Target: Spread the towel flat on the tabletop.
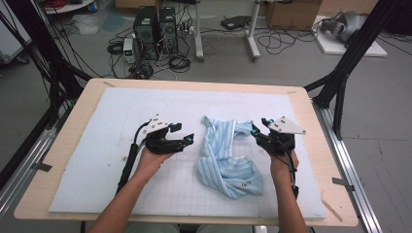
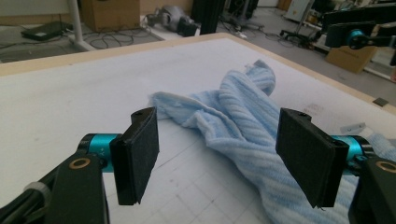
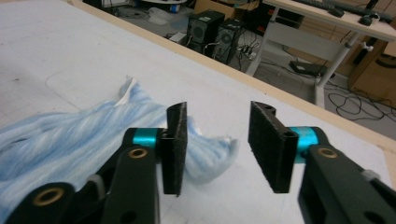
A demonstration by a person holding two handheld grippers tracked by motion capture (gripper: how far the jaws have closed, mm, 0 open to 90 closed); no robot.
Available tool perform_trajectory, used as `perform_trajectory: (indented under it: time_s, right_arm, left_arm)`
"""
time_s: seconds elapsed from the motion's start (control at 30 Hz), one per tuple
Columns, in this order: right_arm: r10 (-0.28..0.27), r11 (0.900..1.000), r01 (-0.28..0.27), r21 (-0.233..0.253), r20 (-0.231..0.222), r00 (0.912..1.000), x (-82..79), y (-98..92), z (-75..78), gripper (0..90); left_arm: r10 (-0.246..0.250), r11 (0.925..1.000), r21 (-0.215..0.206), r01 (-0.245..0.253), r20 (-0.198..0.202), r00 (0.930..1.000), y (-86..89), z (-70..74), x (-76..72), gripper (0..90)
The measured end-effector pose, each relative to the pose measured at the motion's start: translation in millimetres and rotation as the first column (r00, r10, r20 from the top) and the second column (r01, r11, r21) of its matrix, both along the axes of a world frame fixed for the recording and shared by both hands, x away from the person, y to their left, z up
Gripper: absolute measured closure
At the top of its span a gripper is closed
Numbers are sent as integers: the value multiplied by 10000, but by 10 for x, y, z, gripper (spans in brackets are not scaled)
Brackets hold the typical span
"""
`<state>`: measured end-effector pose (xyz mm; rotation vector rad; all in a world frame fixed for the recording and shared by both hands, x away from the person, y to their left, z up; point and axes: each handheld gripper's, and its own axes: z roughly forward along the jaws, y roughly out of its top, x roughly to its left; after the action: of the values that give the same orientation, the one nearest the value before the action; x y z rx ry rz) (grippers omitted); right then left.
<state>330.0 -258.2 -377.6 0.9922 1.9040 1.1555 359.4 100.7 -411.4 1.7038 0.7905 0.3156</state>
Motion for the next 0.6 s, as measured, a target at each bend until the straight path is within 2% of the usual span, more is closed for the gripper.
perform_trajectory:
  time_s: [0.03,0.13,0.23,0.4,0.43,0.47,0.53,0.57,0.6]
  right_arm:
    - [-20,10000,20,70,-33,10000,-21,-13,-6,488]
    - [-222,9997,222,-43,-34,9997,-68,-52,-37,394]
    - [-272,9996,274,120,-171,9995,-92,-98,-63,365]
    - [-329,9992,334,237,-215,9992,-116,-151,-74,353]
    - [-326,9992,330,237,-186,9993,-118,-157,-71,351]
    - [-306,9991,311,287,-181,9994,-120,-159,-69,348]
    - [-287,9990,293,330,-196,9994,-121,-158,-68,341]
    - [-281,9990,287,337,-200,9994,-120,-155,-70,341]
    - [-291,9989,300,364,-242,9993,-120,-148,-73,340]
  left_arm:
    - [-111,9999,56,112,-122,9999,-70,-5,25,307]
    - [-516,9965,630,544,-450,9977,-316,-55,82,310]
    - [-599,9908,1163,695,-842,9946,-495,-147,114,315]
    - [-685,9802,1745,937,-1450,9871,-601,-294,144,368]
    - [-803,9767,1845,1098,-1603,9838,-609,-315,146,405]
    - [-1003,9700,2023,1347,-1713,9801,-609,-330,143,484]
    - [-1253,9616,2213,1625,-1731,9769,-604,-334,132,640]
    - [-1324,9602,2233,1680,-1660,9772,-590,-321,129,708]
    - [-1350,9618,2160,1680,-1593,9779,-573,-302,126,751]
